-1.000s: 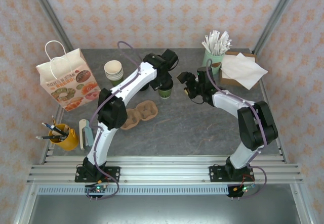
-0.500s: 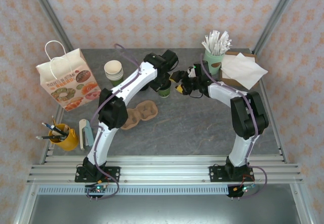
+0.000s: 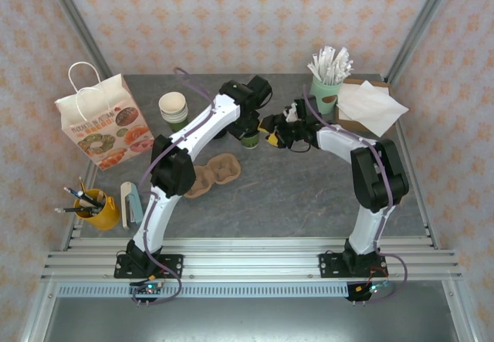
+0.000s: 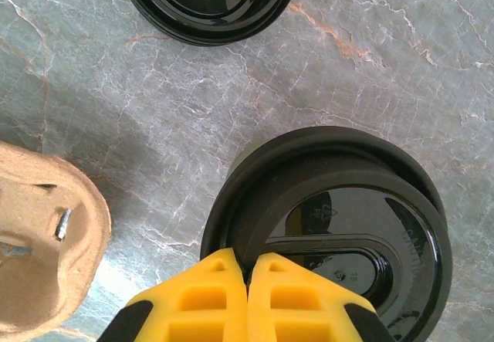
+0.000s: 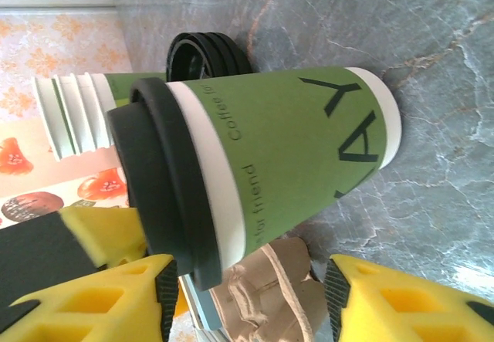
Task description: Pack the takeout coffee
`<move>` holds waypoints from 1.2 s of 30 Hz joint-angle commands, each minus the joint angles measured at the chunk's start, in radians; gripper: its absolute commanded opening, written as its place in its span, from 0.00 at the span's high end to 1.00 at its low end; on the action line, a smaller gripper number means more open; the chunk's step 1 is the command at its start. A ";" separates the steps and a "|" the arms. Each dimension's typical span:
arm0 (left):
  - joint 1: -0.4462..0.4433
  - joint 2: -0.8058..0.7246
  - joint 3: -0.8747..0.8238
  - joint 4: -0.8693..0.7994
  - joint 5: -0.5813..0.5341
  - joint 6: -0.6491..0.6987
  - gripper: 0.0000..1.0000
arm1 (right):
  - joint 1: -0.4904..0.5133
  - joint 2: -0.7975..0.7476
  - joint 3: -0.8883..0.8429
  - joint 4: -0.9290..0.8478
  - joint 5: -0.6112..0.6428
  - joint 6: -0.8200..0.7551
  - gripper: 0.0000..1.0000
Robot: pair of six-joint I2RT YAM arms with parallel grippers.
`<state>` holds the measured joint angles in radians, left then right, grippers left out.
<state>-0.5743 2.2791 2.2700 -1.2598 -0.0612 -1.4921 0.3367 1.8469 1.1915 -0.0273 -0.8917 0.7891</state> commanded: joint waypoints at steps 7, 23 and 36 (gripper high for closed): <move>0.002 0.068 0.013 -0.073 -0.022 0.000 1.00 | -0.006 0.090 0.072 -0.068 -0.038 0.000 0.47; -0.001 0.116 0.024 -0.100 0.017 0.042 1.00 | 0.001 0.219 0.268 -0.594 0.096 -0.129 0.57; 0.004 0.062 -0.245 -0.033 0.054 0.055 1.00 | 0.030 0.381 0.383 -0.926 0.228 -0.180 0.54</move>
<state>-0.5743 2.2330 2.1456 -1.1431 -0.0677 -1.4532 0.3378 2.0796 1.6405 -0.6460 -0.8875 0.6334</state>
